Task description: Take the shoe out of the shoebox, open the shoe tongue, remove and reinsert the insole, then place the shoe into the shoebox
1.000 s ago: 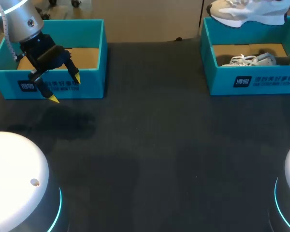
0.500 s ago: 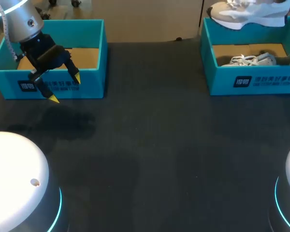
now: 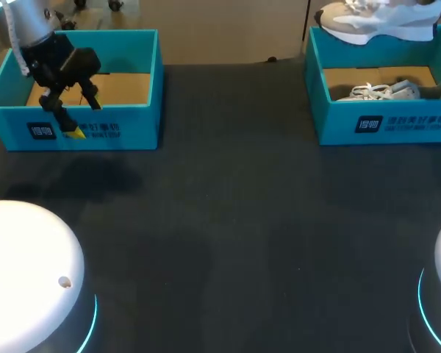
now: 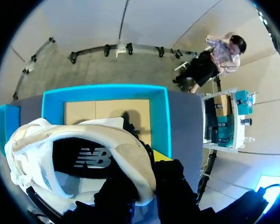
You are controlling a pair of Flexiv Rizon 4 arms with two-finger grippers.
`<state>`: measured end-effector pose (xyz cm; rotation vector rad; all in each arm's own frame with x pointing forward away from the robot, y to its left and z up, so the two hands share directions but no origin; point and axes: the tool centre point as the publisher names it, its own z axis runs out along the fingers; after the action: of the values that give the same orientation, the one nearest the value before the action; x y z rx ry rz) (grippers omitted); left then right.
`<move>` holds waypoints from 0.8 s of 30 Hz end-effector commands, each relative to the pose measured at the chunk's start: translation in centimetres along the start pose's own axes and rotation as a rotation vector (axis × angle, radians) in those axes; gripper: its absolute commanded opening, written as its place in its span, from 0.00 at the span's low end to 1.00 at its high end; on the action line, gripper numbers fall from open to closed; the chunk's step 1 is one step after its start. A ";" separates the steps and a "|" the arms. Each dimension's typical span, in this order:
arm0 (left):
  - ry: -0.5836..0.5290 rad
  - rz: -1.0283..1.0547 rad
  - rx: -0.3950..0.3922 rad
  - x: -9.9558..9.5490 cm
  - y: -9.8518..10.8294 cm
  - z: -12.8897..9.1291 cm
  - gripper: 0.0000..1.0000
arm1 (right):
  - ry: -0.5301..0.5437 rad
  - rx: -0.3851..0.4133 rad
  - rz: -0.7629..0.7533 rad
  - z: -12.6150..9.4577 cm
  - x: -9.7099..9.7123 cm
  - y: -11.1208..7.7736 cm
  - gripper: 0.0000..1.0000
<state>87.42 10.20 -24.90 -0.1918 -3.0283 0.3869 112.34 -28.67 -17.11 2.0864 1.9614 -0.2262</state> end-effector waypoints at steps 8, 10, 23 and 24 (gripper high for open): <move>0.083 -0.756 -0.197 -1.4 3.8 -2.3 1.00 | -0.013 -0.013 -0.030 3.0 0.2 0.6 0.00; 0.103 -0.800 -0.187 -1.5 4.4 -2.5 1.00 | -0.018 -0.018 -0.028 3.4 0.4 0.7 0.00; 0.117 -0.846 -0.189 -1.4 4.8 -3.0 1.00 | -0.018 -0.013 -0.021 3.6 0.5 0.7 0.00; 0.117 -0.846 -0.189 -1.4 4.8 -3.0 1.00 | -0.018 -0.013 -0.021 3.6 0.5 0.7 0.00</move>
<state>88.83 15.59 -23.45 0.9280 -2.7300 0.0539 113.15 -29.30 -20.71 2.0472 1.9683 -0.2344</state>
